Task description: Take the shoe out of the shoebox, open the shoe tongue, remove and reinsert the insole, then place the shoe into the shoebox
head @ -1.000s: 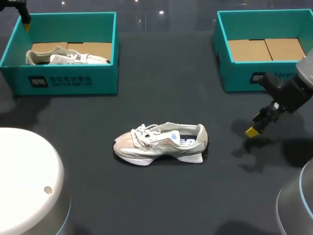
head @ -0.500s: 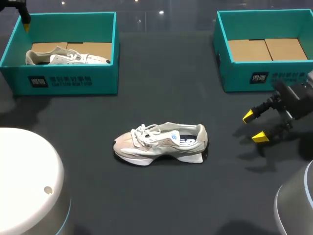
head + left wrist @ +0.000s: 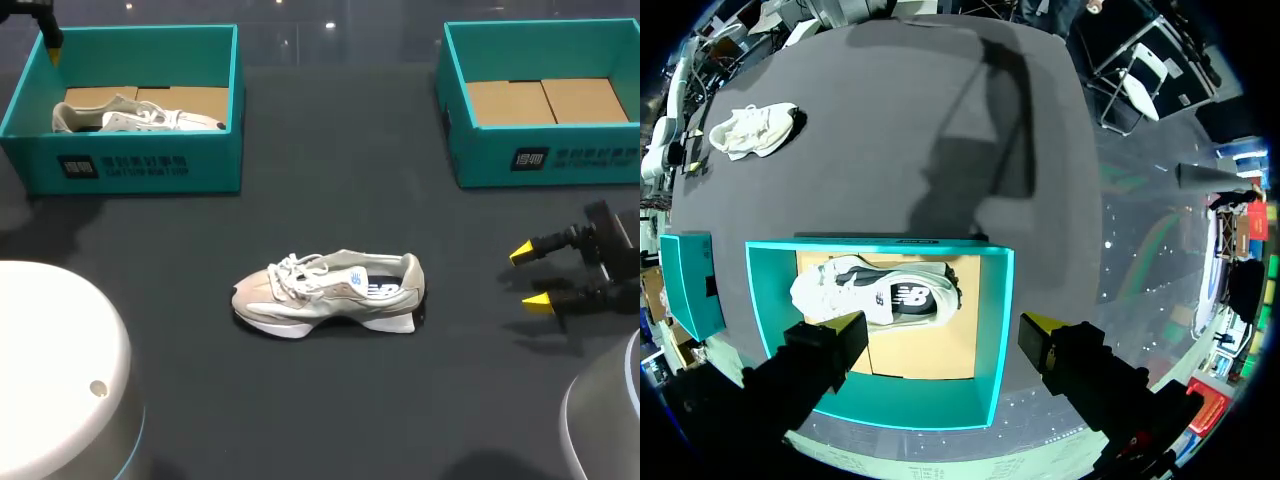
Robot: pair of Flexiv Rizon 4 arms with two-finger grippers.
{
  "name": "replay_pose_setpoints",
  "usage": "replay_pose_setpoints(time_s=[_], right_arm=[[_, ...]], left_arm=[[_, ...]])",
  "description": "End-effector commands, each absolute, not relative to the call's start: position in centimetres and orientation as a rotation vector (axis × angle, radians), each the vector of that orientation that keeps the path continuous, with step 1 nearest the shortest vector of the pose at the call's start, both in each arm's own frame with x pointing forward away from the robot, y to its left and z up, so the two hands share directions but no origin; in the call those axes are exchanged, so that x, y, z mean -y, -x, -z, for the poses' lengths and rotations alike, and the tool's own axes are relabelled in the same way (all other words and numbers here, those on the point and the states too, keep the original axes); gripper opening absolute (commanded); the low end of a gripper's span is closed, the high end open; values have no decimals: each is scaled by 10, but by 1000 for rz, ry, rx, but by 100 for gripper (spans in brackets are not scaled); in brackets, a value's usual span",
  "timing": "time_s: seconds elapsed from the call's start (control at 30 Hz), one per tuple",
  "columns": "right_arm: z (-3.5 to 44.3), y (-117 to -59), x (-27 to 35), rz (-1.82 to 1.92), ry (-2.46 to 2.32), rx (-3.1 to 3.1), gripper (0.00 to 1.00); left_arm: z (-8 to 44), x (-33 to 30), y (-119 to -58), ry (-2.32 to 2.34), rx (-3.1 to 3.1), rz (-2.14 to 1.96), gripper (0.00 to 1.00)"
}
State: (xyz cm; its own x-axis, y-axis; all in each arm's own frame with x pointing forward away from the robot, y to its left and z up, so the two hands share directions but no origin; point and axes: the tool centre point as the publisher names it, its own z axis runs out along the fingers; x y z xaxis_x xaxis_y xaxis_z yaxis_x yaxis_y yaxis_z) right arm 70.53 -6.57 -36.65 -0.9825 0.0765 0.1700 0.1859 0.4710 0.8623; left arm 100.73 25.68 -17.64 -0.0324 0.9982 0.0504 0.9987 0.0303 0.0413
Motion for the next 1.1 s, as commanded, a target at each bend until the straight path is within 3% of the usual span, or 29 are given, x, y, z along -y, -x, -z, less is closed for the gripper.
replay_pose_setpoints(time_s=[0.03, 1.1], right_arm=[[369, -701, 65, 1574, 254, 2609, 100], [388, -710, 33, 1751, 349, 2665, 100]], left_arm=[[176, -257, -1007, 2180, 2248, 103, 100], [176, -257, -1007, 2180, 2248, 103, 100]])
